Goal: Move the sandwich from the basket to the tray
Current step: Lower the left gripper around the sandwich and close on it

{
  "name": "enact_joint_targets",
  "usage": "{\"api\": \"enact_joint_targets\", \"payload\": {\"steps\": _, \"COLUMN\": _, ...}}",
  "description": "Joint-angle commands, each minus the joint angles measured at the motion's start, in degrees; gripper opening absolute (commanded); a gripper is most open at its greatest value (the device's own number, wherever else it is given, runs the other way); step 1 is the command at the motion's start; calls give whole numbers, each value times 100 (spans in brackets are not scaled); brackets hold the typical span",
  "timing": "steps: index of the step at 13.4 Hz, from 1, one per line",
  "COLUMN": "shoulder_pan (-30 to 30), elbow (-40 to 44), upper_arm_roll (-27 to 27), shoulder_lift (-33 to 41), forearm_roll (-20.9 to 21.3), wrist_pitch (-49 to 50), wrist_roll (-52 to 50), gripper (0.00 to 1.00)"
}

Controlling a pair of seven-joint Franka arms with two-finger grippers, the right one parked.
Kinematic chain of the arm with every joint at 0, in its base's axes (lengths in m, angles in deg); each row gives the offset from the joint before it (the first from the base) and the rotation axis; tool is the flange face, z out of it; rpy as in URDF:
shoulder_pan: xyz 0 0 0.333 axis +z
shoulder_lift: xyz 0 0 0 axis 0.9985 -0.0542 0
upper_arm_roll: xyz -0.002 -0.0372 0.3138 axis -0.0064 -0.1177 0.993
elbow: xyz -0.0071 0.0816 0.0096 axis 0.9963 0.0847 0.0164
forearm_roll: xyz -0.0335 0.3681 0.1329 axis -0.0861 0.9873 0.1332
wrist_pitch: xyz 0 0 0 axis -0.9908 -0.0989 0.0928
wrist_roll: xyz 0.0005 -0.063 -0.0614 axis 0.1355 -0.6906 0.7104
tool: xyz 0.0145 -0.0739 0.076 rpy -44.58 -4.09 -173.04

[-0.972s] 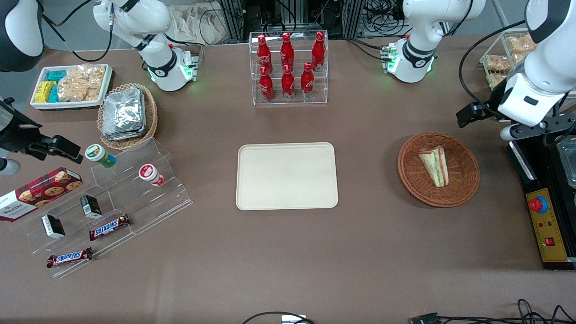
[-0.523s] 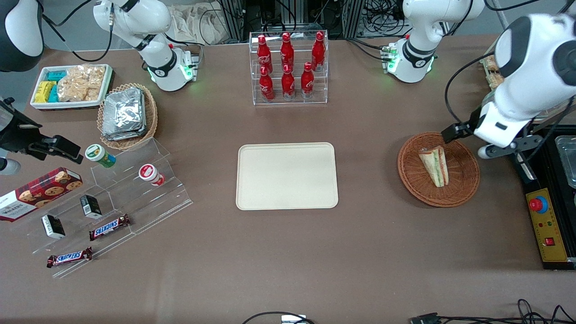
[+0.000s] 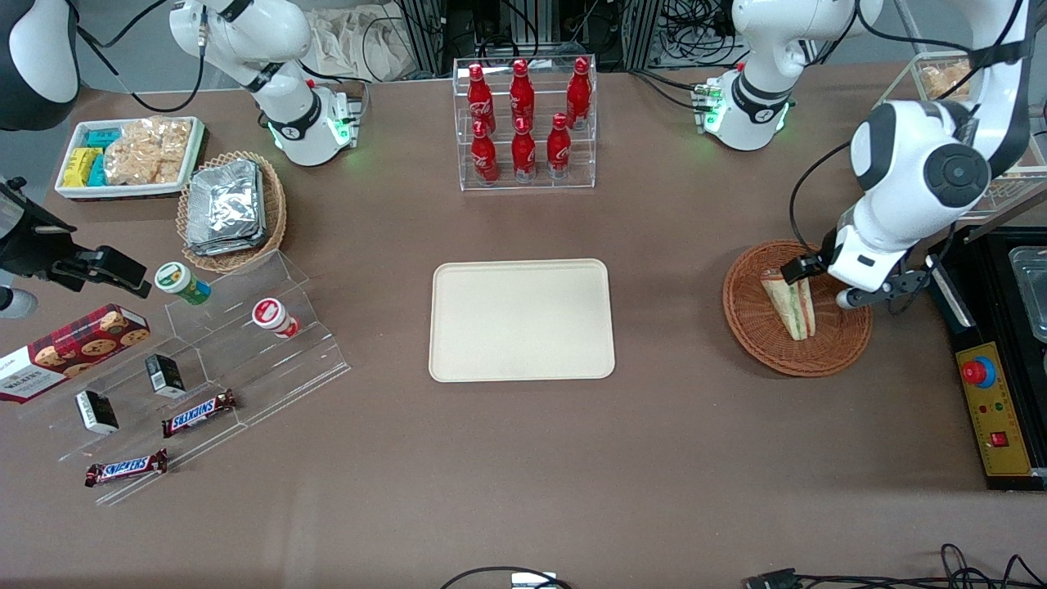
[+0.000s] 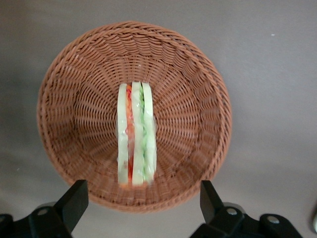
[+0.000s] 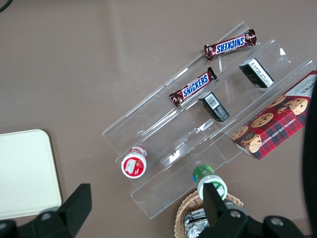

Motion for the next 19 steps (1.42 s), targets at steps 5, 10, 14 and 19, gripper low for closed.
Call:
{"api": "enact_joint_targets", "payload": {"steps": 5, "shoulder_pan": 17, "elbow": -739, "upper_arm_roll": 219, "shoulder_lift": -910, "forearm_roll": 186, "wrist_pitch": -1850, "wrist_roll": -63, "gripper": 100}}
{"api": "enact_joint_targets", "payload": {"steps": 10, "shoulder_pan": 8, "elbow": -739, "upper_arm_roll": 210, "shoulder_lift": -1114, "forearm_roll": 194, "wrist_pitch": -1877, "wrist_roll": -54, "gripper": 72}}
{"api": "enact_joint_targets", "payload": {"steps": 14, "shoulder_pan": 0, "elbow": -730, "upper_arm_roll": 219, "shoulder_lift": -1053, "forearm_roll": 186, "wrist_pitch": -1799, "wrist_roll": -11, "gripper": 12}}
{"api": "enact_joint_targets", "payload": {"steps": 19, "shoulder_pan": -27, "elbow": -616, "upper_arm_roll": 201, "shoulder_lift": -97, "forearm_roll": 194, "wrist_pitch": -492, "wrist_roll": 34, "gripper": 13}}
